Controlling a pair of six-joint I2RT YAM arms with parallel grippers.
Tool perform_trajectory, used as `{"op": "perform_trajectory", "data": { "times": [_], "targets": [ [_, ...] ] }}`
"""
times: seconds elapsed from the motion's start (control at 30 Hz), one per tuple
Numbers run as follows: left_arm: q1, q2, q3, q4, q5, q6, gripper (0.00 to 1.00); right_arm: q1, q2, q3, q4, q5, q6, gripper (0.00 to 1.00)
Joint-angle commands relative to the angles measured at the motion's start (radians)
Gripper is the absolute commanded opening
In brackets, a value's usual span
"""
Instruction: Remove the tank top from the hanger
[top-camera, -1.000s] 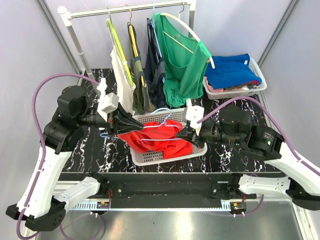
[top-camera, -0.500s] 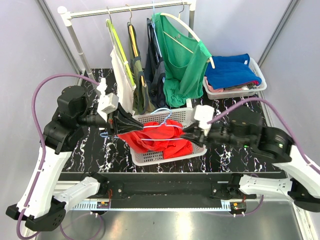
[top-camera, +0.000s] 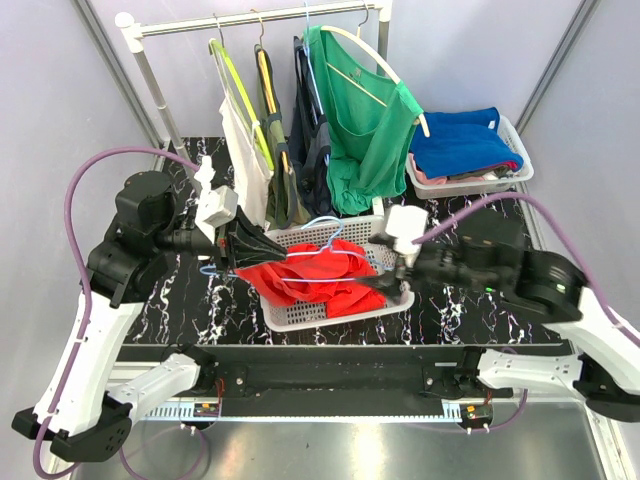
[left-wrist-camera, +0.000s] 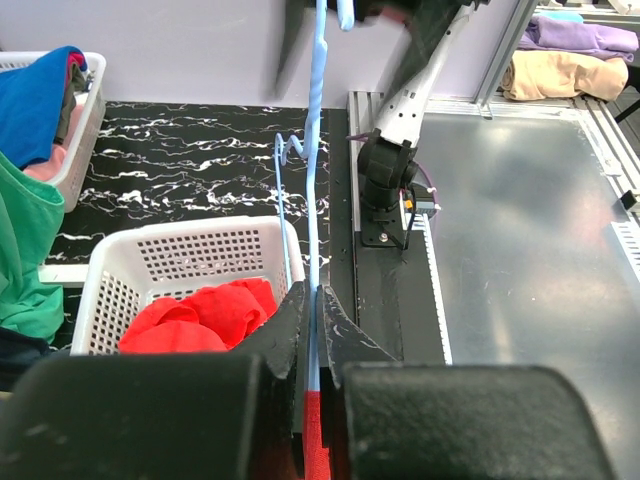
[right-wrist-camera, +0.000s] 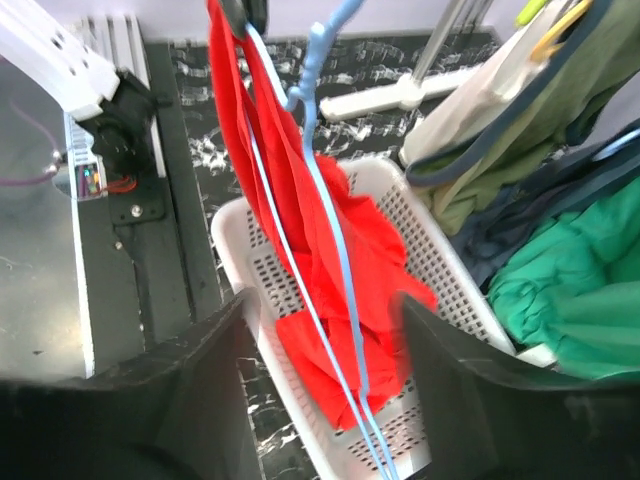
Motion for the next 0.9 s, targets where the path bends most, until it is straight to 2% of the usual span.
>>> {"op": "perform_trajectory", "data": {
  "times": [0.0,0.13,0.27,0.37,0.4,0.5,0.53,0.63,0.73,0.77,0.8,0.83,0.87],
  "targets": [
    [0.004,0.000,0.059,0.020,0.040,0.002,0.01,0.003,0.070,0.036,0.009,0.020,-0.022,0.81],
    [0.004,-0.004,0.056,0.017,0.048,0.002,0.00,0.003,0.088,0.044,0.014,0.002,-0.045,0.81],
    [0.004,-0.009,0.054,0.016,0.052,0.003,0.00,0.003,0.087,0.036,0.019,-0.021,-0.060,0.77],
    [0.005,-0.012,0.054,0.014,0.049,0.009,0.00,0.003,0.081,0.030,0.017,-0.047,-0.063,0.59],
    [0.005,-0.012,0.053,0.014,0.049,0.009,0.00,0.003,0.078,0.029,0.017,-0.051,-0.062,0.41],
    [0.005,-0.014,0.056,0.012,0.048,0.012,0.00,0.003,0.062,0.015,0.017,-0.052,-0.053,0.23],
    [0.004,-0.012,0.054,0.012,0.048,0.014,0.00,0.003,0.052,0.010,0.019,-0.049,-0.044,0.13],
    [0.005,-0.011,0.059,0.011,0.043,0.017,0.00,0.003,0.036,-0.016,0.023,-0.049,-0.034,0.00],
    [0.007,-0.009,0.057,0.012,0.023,0.020,0.02,0.002,0.024,-0.020,0.025,-0.037,-0.027,0.00],
    [0.007,-0.012,0.056,0.011,0.016,0.023,0.06,0.003,0.021,-0.020,0.025,-0.031,-0.027,0.00],
    [0.010,-0.012,0.054,0.011,0.006,0.026,0.15,0.002,0.018,-0.019,0.025,-0.011,-0.024,0.00],
    [0.010,-0.012,0.053,0.009,-0.010,0.026,0.33,0.003,0.016,-0.011,0.023,0.007,-0.022,0.00],
    [0.010,-0.012,0.053,0.011,-0.021,0.028,0.41,0.003,0.016,-0.005,0.014,0.032,-0.022,0.00]
  ]
}}
